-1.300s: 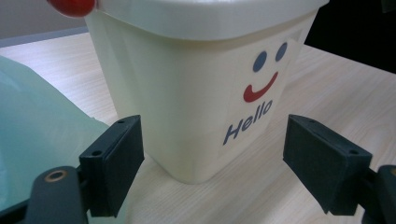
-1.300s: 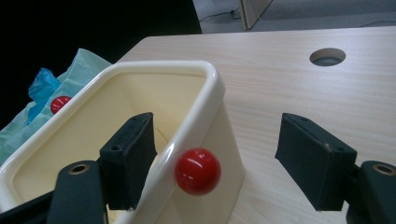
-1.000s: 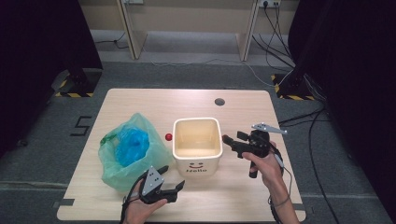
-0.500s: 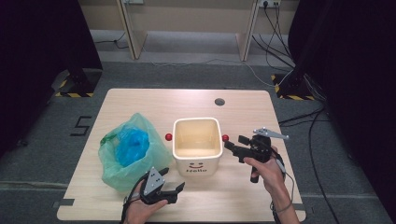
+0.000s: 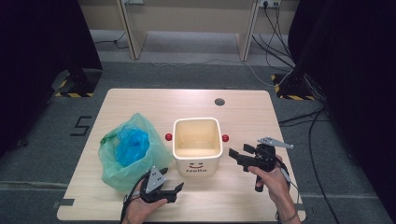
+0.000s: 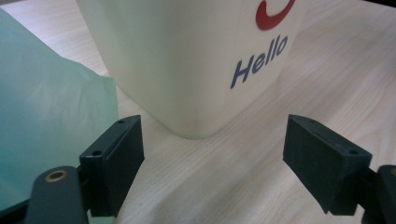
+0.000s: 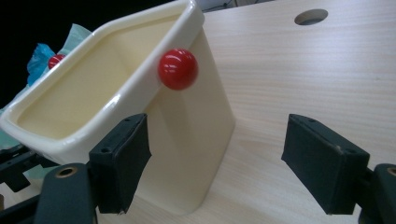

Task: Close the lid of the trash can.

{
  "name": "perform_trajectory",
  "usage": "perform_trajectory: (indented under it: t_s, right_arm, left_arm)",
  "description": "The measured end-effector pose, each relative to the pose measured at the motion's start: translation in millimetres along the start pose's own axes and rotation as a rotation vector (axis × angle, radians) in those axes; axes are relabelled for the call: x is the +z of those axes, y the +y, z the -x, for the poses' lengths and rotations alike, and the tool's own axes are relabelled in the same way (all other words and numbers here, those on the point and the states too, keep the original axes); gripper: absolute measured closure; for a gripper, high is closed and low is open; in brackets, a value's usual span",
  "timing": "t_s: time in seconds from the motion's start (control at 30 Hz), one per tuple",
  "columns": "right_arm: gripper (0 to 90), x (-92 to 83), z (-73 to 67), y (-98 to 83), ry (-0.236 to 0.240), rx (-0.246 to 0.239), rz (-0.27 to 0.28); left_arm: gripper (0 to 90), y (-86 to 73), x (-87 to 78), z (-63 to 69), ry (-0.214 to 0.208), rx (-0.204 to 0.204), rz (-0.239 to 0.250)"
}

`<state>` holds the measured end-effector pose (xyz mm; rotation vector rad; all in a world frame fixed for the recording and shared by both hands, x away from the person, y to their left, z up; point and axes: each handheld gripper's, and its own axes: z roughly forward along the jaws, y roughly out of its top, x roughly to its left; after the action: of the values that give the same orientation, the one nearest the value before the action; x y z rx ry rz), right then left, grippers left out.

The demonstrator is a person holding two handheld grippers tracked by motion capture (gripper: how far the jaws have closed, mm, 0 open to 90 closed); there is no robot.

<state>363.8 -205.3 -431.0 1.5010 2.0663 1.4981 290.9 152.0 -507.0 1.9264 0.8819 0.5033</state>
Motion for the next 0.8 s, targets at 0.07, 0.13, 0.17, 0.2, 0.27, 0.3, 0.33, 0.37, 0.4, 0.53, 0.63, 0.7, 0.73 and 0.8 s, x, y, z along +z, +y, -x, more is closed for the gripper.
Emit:
perform_trajectory:
  t_s: [0.07, 0.13, 0.17, 0.2, 0.27, 0.3, 0.33, 0.37, 0.4, 0.53, 0.63, 0.7, 0.73, 0.8]
  right_arm:
    - [22.7, -0.5, 3.2, -4.7, -0.010, 0.002, -0.009]
    - [22.6, -0.4, 3.9, -6.1, -0.010, 0.005, -0.011]
    - [22.6, -0.2, 4.5, -7.4, -0.009, 0.006, -0.012]
    - [22.5, 0.1, 5.0, -8.6, -0.010, 0.006, -0.013]
    - [22.4, 0.3, 5.4, -10.4, -0.011, 0.006, -0.017]
    - [22.3, 0.1, 5.6, -11.2, -0.012, 0.007, -0.020]
    - [22.0, 0.3, 5.2, -12.7, -0.009, 0.010, -0.020]
    - [22.0, 0.3, 5.1, -13.4, -0.009, 0.009, -0.023]
    - [21.9, 0.5, 5.0, -14.1, -0.011, 0.006, -0.026]
    - [21.7, 1.6, 4.7, -16.9, -0.014, 0.000, -0.033]
    - [21.7, 2.6, 5.3, -20.5, -0.013, -0.003, -0.039]
    - [21.7, 2.9, 5.9, -23.4, -0.015, 0.005, -0.048]
    - [21.7, 3.8, 8.2, -26.3, -0.018, 0.001, -0.055]
    - [21.7, 4.6, 10.1, -28.9, -0.025, 0.006, -0.059]
  left_arm:
    - [19.6, -0.4, 1.5, -0.1, -0.004, 0.000, -0.010]
    - [19.6, -0.5, 1.9, -0.4, -0.005, 0.002, -0.014]
    - [19.6, -0.6, 2.2, -0.6, -0.006, 0.001, -0.016]
    - [19.7, -0.8, 2.4, -0.8, -0.005, 0.001, -0.019]
    - [19.6, -0.9, 2.4, -1.5, -0.004, -0.001, -0.022]
    - [19.6, -0.9, 2.1, -1.8, -0.002, -0.003, -0.022]
    - [19.6, -1.0, 2.0, -2.3, -0.002, -0.004, -0.021]
    - [19.6, -1.1, 1.8, -2.8, 0.000, -0.005, -0.021]
    - [19.6, -1.2, 1.7, -3.7, 0.003, -0.007, -0.024]
    - [19.6, -0.9, 1.5, -4.5, 0.005, -0.006, -0.023]
    - [19.6, -0.9, 1.6, -4.9, 0.004, -0.012, -0.024]
    - [19.7, -0.8, 2.0, -5.6, 0.005, -0.013, -0.023]
    - [19.7, -1.0, 2.0, -6.6, 0.007, -0.016, -0.024]
    - [19.7, -1.6, 0.9, -7.6, 0.011, -0.022, -0.022]
